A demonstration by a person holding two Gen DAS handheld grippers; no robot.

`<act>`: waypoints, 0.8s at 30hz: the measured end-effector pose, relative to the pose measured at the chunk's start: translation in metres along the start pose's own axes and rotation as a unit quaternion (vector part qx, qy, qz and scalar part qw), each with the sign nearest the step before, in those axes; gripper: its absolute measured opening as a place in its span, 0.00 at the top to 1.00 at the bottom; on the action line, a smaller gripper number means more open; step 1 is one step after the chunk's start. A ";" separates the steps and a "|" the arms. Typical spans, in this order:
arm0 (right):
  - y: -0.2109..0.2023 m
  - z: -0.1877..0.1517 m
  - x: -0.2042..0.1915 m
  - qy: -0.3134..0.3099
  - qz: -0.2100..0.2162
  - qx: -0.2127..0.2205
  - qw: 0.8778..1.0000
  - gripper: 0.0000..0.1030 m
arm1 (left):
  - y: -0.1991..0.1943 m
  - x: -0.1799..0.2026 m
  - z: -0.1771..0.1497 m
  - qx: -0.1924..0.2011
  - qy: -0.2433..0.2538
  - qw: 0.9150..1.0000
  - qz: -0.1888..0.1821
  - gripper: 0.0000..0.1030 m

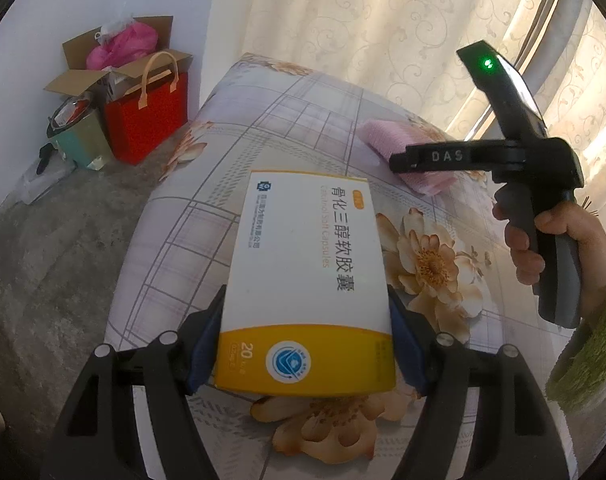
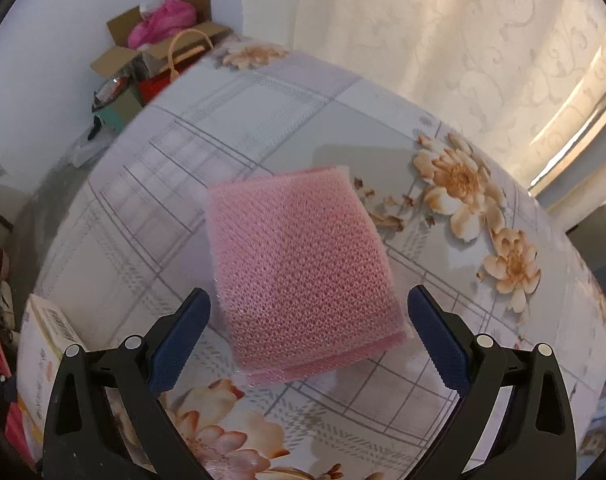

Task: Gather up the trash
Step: 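Grasp the yellow-and-white medicine box with the left gripper while the right gripper grasps the pink sponge, then hold the medicine box in the left gripper and the pink sponge in the right gripper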

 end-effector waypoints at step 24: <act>-0.135 -0.264 0.024 0.127 -0.081 0.002 0.989 0.24 | -0.037 0.069 -0.115 -0.058 0.117 0.989 -0.074 0.31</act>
Point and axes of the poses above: each gripper's, at about its wrist camera, not at the fingertips, and y roughly the way its jaws point, x to its right, z to its top, the point moved 9 cm from there along y, roughly the way its jaws point, and after that the axes turned 11 degrees about -y, right-handed, at the moved point
